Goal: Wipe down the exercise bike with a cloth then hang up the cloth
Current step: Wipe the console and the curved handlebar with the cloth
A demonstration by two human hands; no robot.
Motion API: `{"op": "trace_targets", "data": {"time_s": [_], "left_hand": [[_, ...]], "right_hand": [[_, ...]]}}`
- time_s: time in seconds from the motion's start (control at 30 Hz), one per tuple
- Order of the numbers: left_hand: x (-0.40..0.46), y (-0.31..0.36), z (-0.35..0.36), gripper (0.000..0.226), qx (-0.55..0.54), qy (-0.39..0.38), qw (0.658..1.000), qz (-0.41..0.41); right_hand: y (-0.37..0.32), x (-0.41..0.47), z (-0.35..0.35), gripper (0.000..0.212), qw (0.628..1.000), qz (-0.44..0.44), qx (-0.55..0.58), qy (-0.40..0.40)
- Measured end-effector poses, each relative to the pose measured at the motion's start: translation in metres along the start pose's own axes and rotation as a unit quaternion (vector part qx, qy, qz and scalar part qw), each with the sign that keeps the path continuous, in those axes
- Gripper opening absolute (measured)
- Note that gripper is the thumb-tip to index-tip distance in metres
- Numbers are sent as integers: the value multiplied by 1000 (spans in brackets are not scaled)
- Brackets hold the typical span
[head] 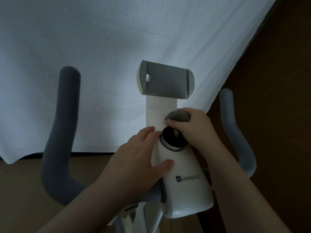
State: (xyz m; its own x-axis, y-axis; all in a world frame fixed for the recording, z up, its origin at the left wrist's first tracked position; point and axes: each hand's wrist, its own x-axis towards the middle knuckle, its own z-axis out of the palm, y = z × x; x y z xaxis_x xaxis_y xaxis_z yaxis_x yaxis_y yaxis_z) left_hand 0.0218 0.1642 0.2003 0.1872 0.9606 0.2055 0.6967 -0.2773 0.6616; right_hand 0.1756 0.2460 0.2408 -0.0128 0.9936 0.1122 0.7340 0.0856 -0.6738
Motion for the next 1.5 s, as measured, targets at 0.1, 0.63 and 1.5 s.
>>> {"op": "trace_targets", "data": {"time_s": [0.1, 0.63, 1.5], "left_hand": [[-1, 3, -1, 72, 25, 15, 1000, 12], [-11, -15, 11, 47, -35, -21, 990, 135], [-18, -2, 3, 33, 46, -70, 952, 294]], "right_hand": [[13, -37, -1, 23, 998, 9, -17, 52], [6, -162, 42, 40, 952, -100, -133, 256], [-1, -175, 84, 29, 867, 190, 9, 461]]}}
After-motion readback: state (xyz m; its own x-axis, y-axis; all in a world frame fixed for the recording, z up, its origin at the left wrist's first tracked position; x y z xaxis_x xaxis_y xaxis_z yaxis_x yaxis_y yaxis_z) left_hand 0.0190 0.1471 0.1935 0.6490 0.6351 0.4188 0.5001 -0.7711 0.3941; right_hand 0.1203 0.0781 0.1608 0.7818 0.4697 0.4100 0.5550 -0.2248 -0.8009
